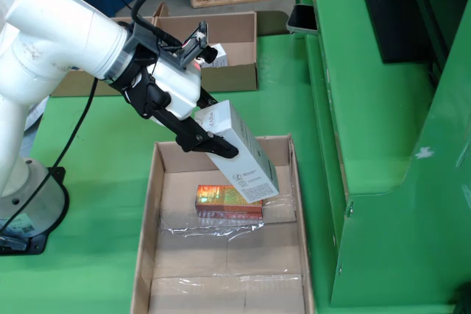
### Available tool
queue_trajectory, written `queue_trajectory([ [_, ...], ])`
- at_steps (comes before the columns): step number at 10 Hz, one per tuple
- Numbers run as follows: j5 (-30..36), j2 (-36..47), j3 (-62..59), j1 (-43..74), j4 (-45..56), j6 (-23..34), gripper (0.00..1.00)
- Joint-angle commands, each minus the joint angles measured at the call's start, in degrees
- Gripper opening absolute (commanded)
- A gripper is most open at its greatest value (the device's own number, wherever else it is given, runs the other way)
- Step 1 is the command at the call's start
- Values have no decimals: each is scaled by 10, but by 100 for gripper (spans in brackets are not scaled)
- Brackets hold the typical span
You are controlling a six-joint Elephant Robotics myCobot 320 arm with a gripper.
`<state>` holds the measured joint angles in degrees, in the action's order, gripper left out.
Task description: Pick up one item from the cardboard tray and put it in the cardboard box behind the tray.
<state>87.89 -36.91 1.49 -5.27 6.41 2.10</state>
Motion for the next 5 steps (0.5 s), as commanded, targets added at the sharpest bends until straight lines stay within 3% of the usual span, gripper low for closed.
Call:
queue_trajectory([
  [1, -4, 26, -15, -4, -10, -3, 0],
  [5, -4, 15, -15, -11, -40, 6, 0],
])
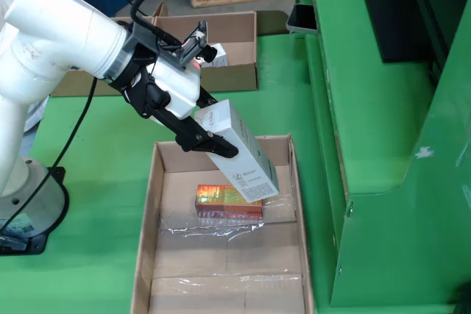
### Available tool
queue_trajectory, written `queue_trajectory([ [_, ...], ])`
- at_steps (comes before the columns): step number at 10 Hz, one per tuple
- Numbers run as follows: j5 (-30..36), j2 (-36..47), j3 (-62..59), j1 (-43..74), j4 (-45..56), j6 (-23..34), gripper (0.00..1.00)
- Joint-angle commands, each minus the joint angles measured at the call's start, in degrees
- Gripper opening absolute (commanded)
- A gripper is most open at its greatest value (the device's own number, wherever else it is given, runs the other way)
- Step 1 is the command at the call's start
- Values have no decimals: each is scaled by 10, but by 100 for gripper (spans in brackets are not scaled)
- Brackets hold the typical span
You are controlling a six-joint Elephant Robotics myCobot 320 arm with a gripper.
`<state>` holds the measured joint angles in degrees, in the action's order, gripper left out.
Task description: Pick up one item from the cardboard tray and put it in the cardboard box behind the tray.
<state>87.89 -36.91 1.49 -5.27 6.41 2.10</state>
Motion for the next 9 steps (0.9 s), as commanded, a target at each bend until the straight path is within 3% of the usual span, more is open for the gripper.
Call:
queue_trajectory([
  [1, -2, 9, -15, -19, -59, 11, 0],
  [9, 20, 27, -15, -122, -30, 21, 0],
])
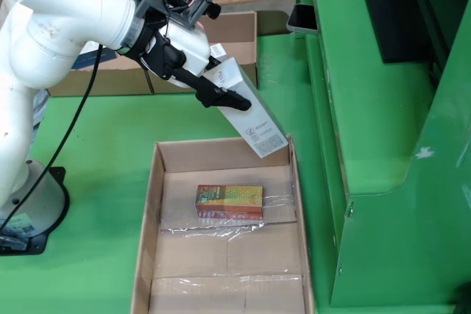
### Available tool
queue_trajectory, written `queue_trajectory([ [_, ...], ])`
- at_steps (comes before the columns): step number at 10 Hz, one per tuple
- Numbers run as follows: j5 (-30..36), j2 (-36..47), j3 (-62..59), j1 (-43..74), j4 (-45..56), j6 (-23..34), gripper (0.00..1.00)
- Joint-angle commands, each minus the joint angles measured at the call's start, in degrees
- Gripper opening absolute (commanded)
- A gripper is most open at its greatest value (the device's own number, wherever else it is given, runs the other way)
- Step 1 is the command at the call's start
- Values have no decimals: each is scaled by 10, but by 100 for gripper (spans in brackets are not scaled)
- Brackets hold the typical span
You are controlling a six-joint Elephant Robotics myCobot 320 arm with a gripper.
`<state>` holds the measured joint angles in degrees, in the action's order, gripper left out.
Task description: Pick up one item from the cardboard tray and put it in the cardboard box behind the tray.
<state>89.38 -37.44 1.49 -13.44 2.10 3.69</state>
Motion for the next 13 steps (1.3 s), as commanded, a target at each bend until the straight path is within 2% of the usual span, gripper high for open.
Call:
queue_trajectory([
  [1, 8, 35, -15, -55, 21, 6, 0],
  [7, 25, 68, -15, -127, 104, 23, 0],
  [13, 28, 80, -15, -181, 139, 23, 0],
])
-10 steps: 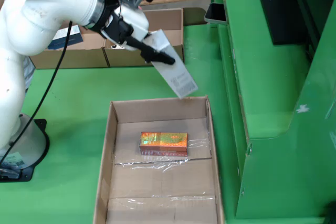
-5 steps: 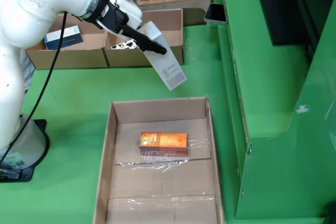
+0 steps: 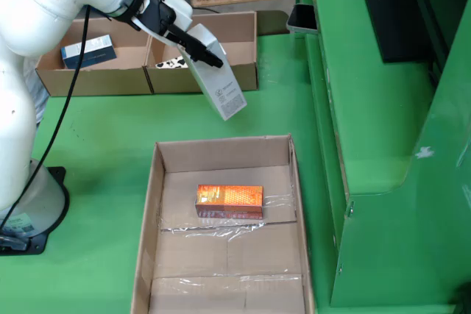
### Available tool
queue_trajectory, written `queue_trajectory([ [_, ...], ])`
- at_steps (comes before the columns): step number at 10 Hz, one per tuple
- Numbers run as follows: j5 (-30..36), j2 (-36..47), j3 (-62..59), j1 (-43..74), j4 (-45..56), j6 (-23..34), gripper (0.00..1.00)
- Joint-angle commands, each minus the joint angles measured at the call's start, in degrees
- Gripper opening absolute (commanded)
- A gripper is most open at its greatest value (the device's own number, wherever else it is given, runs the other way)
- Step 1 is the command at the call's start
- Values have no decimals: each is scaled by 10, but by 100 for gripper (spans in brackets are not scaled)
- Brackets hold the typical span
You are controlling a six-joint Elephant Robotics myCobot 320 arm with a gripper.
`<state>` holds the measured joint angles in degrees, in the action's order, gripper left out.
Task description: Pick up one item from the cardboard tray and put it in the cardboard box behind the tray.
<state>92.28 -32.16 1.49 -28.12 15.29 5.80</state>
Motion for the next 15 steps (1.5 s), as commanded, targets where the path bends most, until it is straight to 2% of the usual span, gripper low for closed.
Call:
queue_trajectory([
  [1, -6, 28, -15, -57, 2, 3, 0],
  [7, -13, 22, -15, -145, -18, -17, 0],
  [15, -13, -8, -15, -189, -71, -17, 0],
])
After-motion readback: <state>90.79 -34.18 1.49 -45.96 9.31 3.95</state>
